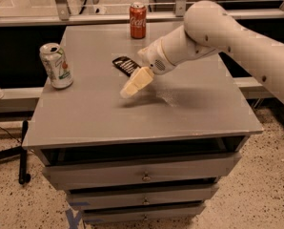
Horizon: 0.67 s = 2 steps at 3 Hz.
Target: Move rxbar chocolate near 7up can
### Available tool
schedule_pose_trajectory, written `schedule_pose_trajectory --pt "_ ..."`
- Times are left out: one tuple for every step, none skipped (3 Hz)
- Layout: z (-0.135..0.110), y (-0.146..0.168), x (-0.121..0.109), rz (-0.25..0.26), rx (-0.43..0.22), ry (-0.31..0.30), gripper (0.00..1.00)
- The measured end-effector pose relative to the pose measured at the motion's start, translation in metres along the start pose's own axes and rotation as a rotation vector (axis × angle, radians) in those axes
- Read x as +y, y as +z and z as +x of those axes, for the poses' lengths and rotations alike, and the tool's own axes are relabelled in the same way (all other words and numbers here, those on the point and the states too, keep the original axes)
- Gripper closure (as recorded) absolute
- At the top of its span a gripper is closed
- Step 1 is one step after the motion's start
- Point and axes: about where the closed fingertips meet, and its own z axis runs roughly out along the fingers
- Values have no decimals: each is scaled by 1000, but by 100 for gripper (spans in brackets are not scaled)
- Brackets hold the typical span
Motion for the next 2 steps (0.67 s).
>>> schedule_pose_trajectory --pt "5 5 -2 -6 9 17 0" --pt "5 5 -2 -6 9 18 0"
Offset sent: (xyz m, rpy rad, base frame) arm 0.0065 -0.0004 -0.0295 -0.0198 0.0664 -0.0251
